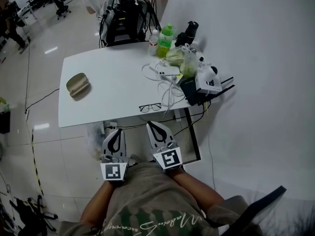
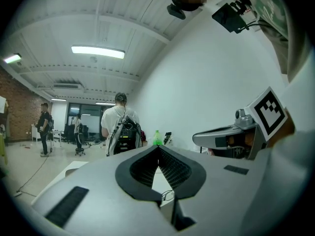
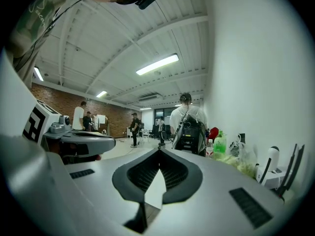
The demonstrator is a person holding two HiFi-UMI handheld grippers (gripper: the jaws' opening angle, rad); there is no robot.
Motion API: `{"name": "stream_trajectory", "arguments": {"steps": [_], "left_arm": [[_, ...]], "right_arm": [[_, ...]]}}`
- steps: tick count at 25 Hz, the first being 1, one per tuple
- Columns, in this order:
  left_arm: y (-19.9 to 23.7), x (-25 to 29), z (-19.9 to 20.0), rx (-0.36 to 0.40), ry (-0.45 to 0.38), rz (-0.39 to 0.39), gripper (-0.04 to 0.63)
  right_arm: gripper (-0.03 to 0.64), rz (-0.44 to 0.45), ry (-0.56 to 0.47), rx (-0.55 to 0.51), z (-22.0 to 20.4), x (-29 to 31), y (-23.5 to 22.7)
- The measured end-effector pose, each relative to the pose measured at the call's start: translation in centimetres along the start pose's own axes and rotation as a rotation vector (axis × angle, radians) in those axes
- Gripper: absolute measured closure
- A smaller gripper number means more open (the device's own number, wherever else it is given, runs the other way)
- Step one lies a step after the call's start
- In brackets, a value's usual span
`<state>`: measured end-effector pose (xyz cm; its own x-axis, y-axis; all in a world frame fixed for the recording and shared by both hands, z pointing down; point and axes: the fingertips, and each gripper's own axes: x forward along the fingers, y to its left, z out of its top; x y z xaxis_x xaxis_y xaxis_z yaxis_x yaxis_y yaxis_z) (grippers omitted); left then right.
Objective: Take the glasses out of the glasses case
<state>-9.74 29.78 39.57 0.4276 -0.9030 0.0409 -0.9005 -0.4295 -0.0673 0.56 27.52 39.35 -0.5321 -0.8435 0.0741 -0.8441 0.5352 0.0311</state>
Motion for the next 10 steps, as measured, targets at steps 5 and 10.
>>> {"name": "stream_trajectory", "arguments": {"steps": [5, 10], "left_arm": [[0.3, -0.2, 0.4, -0.028, -0.004, 0.040, 0.586], [1.1, -0.7, 0.6, -0.021, -0.007, 0.074, 0.586]], "right_arm": [[0.604, -0.005, 0.003, -0.014, 1.0, 0.3, -0.7], [0.606, 0.019, 0.012, -0.013, 0.8, 0.7, -0.2]]}}
